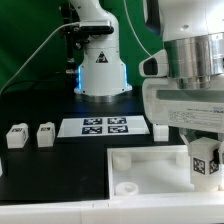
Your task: Assemble one leg
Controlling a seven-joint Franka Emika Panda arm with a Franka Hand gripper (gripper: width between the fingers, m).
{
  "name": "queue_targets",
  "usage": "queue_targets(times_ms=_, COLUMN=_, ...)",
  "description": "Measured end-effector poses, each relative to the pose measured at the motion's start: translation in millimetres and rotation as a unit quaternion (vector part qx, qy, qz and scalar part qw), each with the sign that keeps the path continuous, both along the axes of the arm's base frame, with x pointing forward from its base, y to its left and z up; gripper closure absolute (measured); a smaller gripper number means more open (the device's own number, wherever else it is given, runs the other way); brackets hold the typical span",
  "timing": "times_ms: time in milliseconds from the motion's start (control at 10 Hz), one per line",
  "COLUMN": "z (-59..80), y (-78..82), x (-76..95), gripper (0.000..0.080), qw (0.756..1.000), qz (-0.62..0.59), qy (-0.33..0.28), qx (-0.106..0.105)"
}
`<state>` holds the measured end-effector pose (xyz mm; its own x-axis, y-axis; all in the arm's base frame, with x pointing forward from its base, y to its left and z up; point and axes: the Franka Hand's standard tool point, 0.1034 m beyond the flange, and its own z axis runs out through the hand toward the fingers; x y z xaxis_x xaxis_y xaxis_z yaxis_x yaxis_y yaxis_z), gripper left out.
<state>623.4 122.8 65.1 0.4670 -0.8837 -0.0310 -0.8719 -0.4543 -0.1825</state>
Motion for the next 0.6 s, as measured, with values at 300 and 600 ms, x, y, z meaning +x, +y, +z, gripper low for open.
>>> queue_targets(times_ms=300, z=-1.2, y=0.1, x=5.9, gripper=0.0502, qw=0.956, qz=-0.282, qy=0.025, qx=0.071)
queue_targets(times_ms=600, z=-2.7, y=-4.6, x=6.7, gripper=0.0502, qw=0.895, qz=-0.432, qy=0.041, qx=0.108)
